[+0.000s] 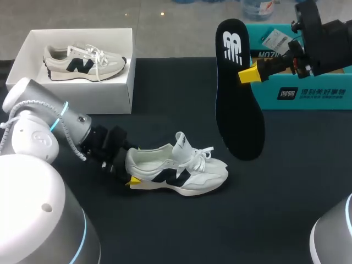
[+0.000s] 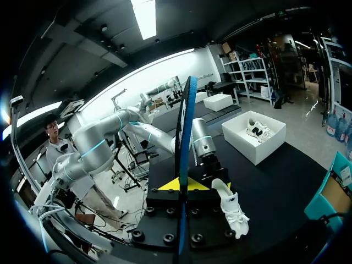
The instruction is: Take the shoe out of the shoebox, open the shoe tongue, remove and reinsert the insole, then place the shoe into the shoebox
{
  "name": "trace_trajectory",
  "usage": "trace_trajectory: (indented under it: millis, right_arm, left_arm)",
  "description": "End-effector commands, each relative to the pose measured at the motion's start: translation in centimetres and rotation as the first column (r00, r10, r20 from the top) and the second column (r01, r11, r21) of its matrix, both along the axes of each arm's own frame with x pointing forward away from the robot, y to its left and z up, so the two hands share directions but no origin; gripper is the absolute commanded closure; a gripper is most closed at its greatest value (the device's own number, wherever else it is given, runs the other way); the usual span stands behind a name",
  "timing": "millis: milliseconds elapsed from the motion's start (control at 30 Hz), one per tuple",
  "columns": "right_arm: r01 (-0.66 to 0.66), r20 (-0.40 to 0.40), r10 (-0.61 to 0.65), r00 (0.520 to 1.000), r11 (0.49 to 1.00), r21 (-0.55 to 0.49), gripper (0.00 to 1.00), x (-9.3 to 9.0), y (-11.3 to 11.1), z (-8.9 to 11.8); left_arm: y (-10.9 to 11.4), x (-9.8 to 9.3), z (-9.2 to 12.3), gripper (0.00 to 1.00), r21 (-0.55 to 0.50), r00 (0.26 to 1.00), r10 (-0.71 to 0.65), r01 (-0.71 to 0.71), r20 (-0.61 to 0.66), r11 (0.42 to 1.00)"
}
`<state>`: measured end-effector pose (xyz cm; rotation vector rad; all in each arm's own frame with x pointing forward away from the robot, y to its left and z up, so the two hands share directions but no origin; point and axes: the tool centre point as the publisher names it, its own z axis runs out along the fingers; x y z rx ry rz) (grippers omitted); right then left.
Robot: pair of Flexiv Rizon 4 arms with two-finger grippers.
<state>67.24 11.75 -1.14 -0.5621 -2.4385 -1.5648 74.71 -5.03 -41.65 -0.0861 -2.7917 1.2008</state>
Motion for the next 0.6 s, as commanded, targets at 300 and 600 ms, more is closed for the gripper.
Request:
trace_trajectory:
  millis: [300, 600]
  right_arm:
    - [-0.002, -0.002, 0.002, 1.0, 1.0, -0.002, 1.0, 0.3, 0.2, -0.1]
    - [-0.002, -0.002, 0.002, 1.0, 1.0, -0.002, 1.0, 0.3, 0.2, -0.1]
  left_arm:
    - [-0.1, -0.5, 1.4, 0.0, 0.139, 0.999, -0.023, 0.019, 0.028, 0.99]
    - [-0.4, -0.7, 1.5, 0.0, 0.317, 1.0, 0.003, -0.013, 0.03, 0.948]
